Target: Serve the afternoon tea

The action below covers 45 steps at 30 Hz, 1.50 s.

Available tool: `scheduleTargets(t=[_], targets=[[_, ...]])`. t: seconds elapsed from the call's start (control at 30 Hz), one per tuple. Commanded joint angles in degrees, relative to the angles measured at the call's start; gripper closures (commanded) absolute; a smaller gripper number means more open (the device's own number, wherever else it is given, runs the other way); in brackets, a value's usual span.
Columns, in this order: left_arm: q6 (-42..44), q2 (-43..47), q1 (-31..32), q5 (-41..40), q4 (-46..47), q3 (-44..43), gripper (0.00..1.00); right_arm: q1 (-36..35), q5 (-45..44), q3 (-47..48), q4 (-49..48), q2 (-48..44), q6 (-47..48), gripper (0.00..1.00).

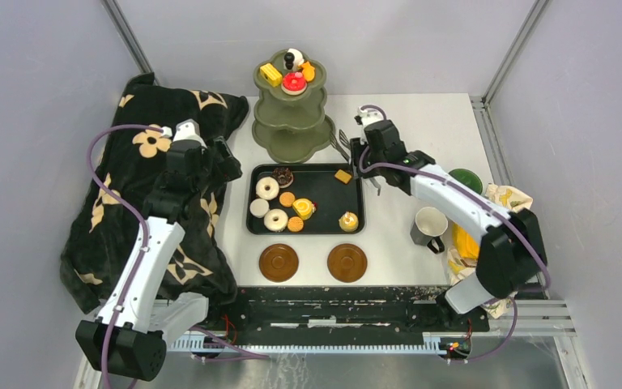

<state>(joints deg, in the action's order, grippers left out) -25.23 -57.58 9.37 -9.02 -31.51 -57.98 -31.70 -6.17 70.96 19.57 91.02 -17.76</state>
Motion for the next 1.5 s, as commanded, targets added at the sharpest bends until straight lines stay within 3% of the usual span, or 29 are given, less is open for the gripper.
scheduleTargets(t=[0.0,0.3,0.73,1.47], targets=[[-0.2,2.3,-0.2,2.6,0.3,1.3,0.01,0.0,3.1,-3.5,5.0,-7.7,-1.1,0.59],[-0.3,3.6,0.0,4.4,0.2,2.8,0.01,-0.4,4.7,-3.1,15.8,-8.6,4.1,0.55],[-0.2,3.5,0.1,3.2,-0.2,2.3,0.01,-0.4,1.3,1.6,15.0,-0.9,7.9,0.54],[-0.3,2.7,0.1,3.0,0.1,2.1,0.01,-0.4,1.5,0.6,17.2,-1.2,8.1,0.52]])
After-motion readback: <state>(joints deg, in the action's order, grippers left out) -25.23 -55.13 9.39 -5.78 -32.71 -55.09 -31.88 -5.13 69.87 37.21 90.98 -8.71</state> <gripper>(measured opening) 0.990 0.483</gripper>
